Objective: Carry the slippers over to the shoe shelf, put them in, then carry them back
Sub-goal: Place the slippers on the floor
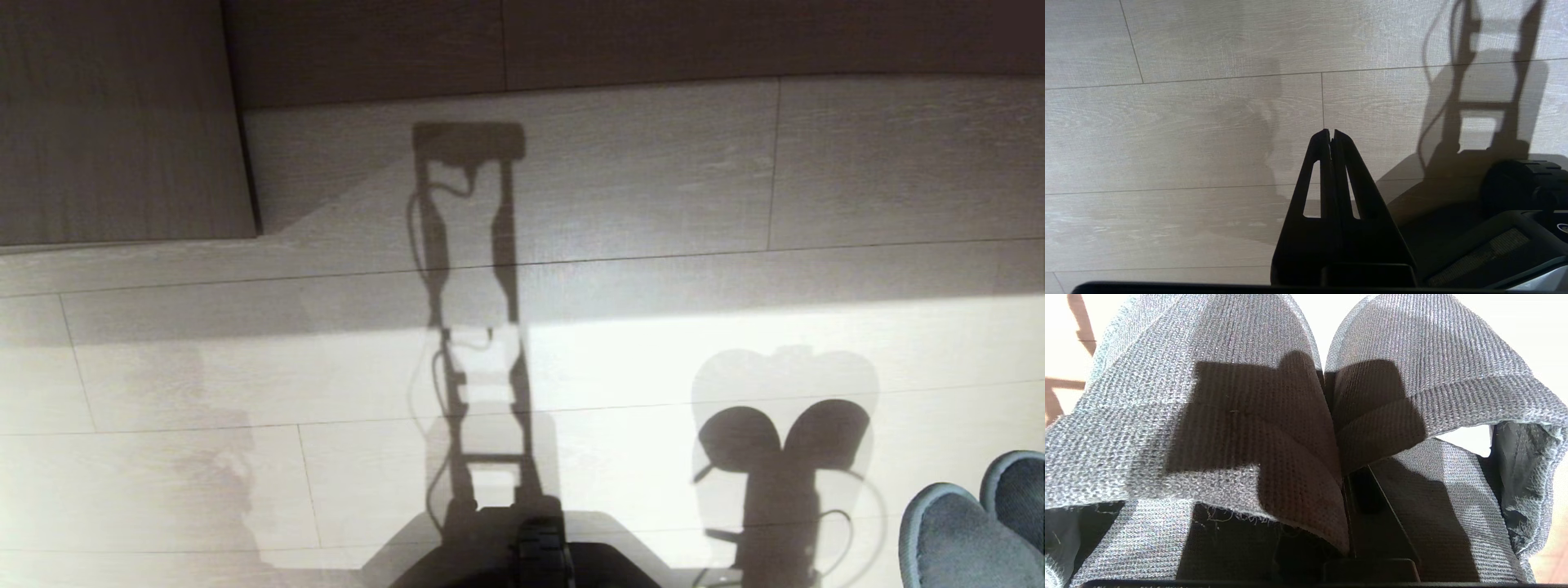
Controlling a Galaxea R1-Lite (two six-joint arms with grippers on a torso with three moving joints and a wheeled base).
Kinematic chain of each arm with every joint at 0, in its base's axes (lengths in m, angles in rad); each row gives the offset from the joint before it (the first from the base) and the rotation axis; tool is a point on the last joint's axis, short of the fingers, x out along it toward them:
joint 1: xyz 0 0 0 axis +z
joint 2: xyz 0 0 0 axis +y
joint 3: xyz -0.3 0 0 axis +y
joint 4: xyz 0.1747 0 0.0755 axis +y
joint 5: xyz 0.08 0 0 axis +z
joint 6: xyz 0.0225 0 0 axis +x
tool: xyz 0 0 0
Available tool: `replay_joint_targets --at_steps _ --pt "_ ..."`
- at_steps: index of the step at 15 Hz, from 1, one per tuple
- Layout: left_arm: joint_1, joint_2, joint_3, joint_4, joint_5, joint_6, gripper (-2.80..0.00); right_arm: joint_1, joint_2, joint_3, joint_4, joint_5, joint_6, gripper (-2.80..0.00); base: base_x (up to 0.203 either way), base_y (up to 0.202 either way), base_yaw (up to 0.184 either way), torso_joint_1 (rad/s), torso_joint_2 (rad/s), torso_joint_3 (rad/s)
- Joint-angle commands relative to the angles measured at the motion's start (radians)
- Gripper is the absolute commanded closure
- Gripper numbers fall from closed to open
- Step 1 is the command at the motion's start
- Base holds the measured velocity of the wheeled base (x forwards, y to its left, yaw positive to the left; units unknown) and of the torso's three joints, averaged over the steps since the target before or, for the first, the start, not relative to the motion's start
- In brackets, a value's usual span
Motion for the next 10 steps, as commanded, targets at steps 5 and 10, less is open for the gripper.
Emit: replay_joint_targets --at_steps 5,10 --pt "-0.001 -0.002 0.0 -0.001 0.0 -0.001 0.0 0.003 0.303 -0.215 -0.047 0.029 -0.025 0.0 0.0 0.0 0.0 0.0 0.0 0.0" --pt "0.0 -0.002 0.0 -0.001 0.0 0.001 0.0 -0.001 0.937 -0.389 -0.463 0.029 -0.072 0.0 0.0 0.0 0.0 0.0 0.0 0.0"
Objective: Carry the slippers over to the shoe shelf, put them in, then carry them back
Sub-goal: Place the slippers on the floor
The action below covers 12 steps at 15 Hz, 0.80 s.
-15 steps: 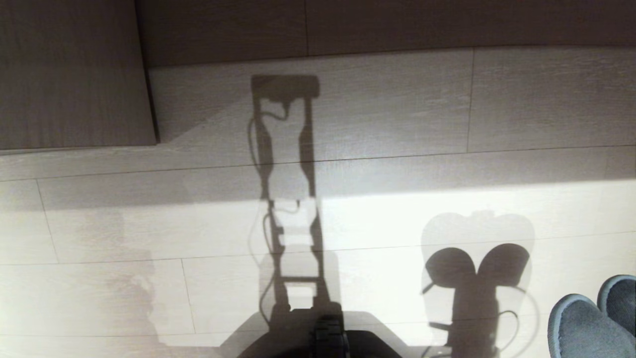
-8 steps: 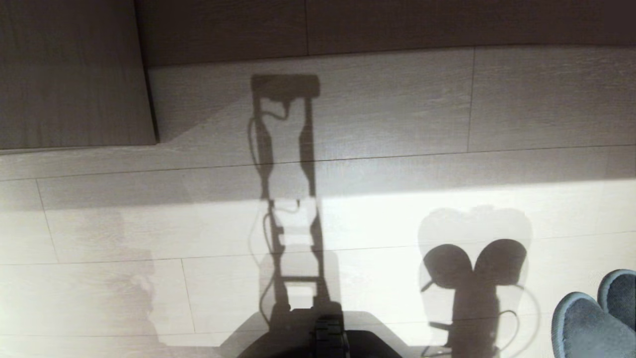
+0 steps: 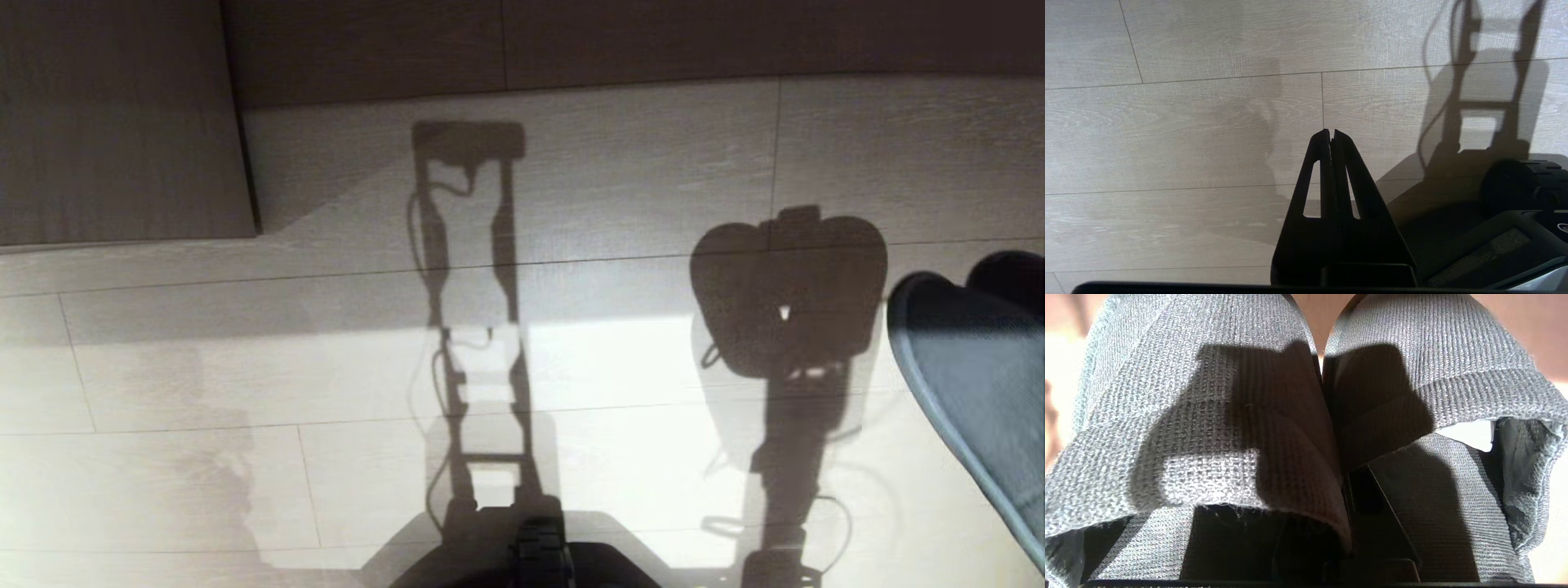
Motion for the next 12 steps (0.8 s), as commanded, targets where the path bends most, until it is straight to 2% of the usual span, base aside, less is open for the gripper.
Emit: replay_joint_targets --at_steps 1,4,7,10,12 --pt "-0.001 -0.002 0.0 0.0 0.0 0.0 0.0 -0.005 0.362 -0.07 -0.212 -0.001 -0.014 0.0 0.0 0.0 0.0 0.0 0.0 0.0" --pt "0.001 0.0 0.0 0.0 0.0 0.0 0.0 -0.01 0.685 -0.206 -0.561 -0.012 -0.038 0.0 0.0 0.0 0.0 0.0 0.0 0.0" --pt "-0.001 0.0 0.0 0.0 0.0 0.0 0.0 -0.014 0.93 -0.342 -0.841 -0.082 -0.053 0.0 0.0 0.0 0.0 0.0 0.0 0.0" --pt "0.0 0.0 0.0 0.0 0.0 0.0 0.0 -0.014 1.1 -0.392 -1.056 -0.122 -0.051 0.0 0.0 0.0 0.0 0.0 0.0 0.0" --pt "-0.001 0.0 0.0 0.001 0.0 0.0 0.0 -0.014 1.153 -0.399 -1.101 -0.119 -0.039 0.0 0.0 0.0 0.0 0.0 0.0 0.0"
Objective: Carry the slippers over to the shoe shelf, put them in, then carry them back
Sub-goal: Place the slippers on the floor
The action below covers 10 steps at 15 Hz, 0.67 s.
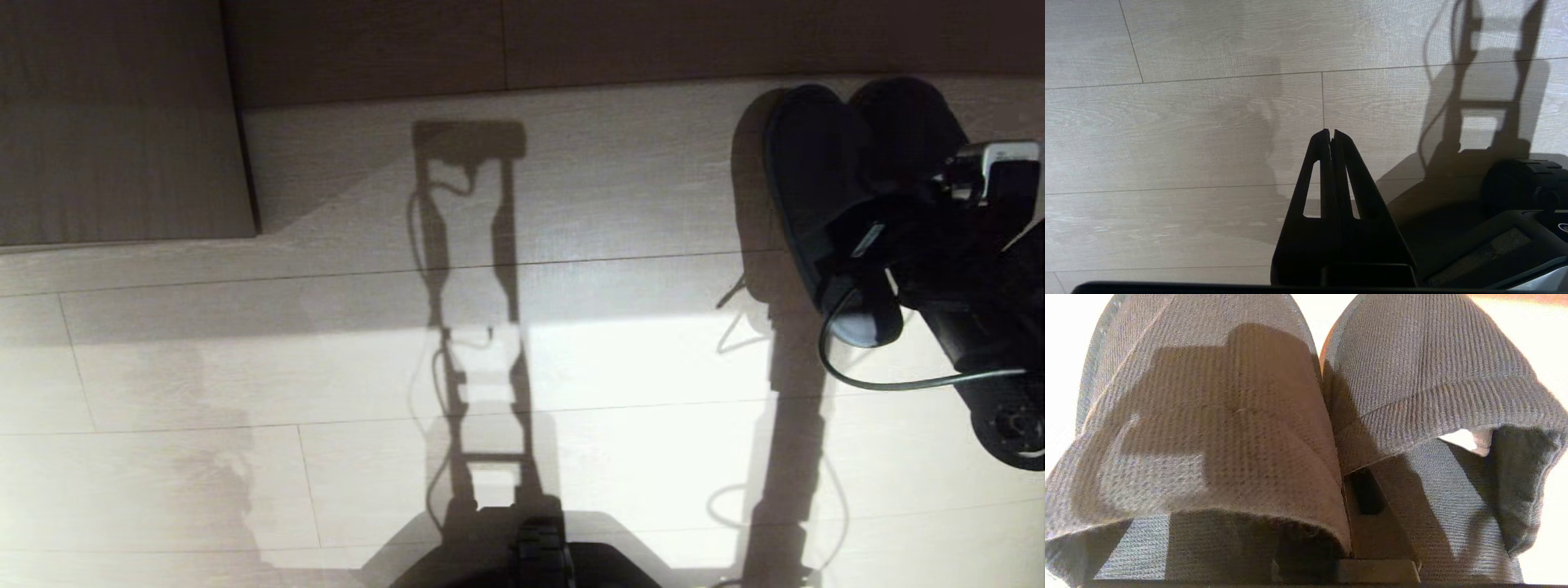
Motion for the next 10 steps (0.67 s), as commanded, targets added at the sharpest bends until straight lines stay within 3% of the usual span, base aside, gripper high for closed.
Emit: replay_joint_targets --at_steps 1,7,8,10 --pt "0.002 0.0 0.0 0.0 0.0 0.0 0.0 0.0 0.096 -0.006 -0.025 0.005 0.002 0.0 0.0 0.0 0.0 0.0 0.0 0.0" --pt "0.0 0.0 0.0 0.0 0.0 0.0 0.0 0.0 0.198 -0.006 -0.055 0.036 0.011 0.0 0.0 0.0 0.0 0.0 0.0 0.0" --pt "0.0 0.0 0.0 0.0 0.0 0.0 0.0 0.0 0.201 -0.005 -0.057 0.038 0.011 -2.8 0.0 0.0 0.0 0.0 0.0 0.0" --pt "0.002 0.0 0.0 0.0 0.0 0.0 0.0 0.0 0.197 -0.005 -0.057 0.038 0.018 -2.8 0.0 0.0 0.0 0.0 0.0 0.0"
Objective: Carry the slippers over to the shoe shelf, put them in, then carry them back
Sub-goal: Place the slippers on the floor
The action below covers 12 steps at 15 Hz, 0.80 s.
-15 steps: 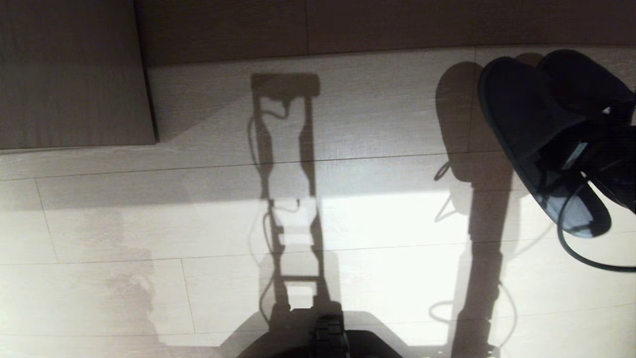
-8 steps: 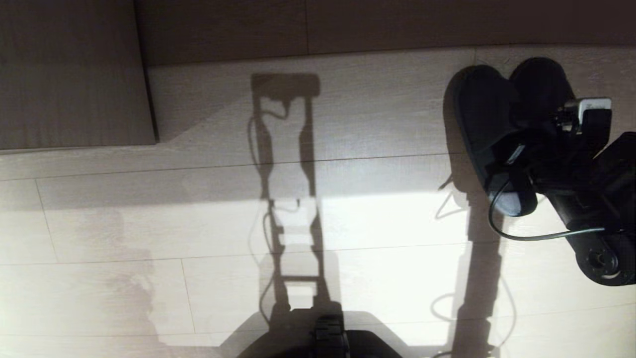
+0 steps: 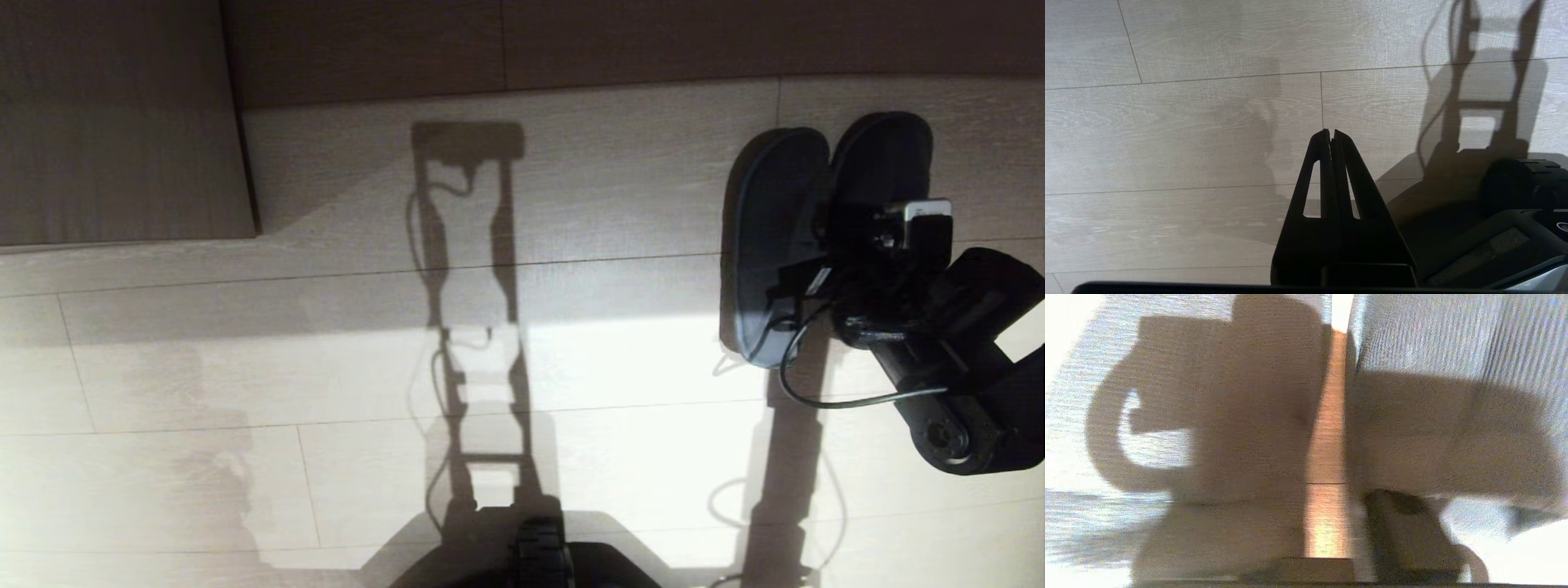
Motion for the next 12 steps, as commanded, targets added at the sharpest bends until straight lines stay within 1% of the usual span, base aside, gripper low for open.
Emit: replay_joint_targets --at_steps 1,8,12 --pt "0.001 0.0 0.0 -0.001 0.001 0.0 0.0 0.001 0.003 0.002 0.0 0.001 0.0 -2.8 0.0 0.0 0.0 0.0 0.0 0.0" --pt "0.001 -0.002 0.0 0.0 0.001 0.0 0.0 0.001 -0.032 0.024 0.001 -0.002 -0.007 -2.8 0.0 0.0 0.0 0.0 0.0 0.0" --pt "0.0 0.0 0.0 -0.002 0.001 0.0 0.0 0.003 -0.137 0.132 0.009 -0.003 -0.022 -2.8 0.0 0.0 0.0 0.0 0.0 0.0"
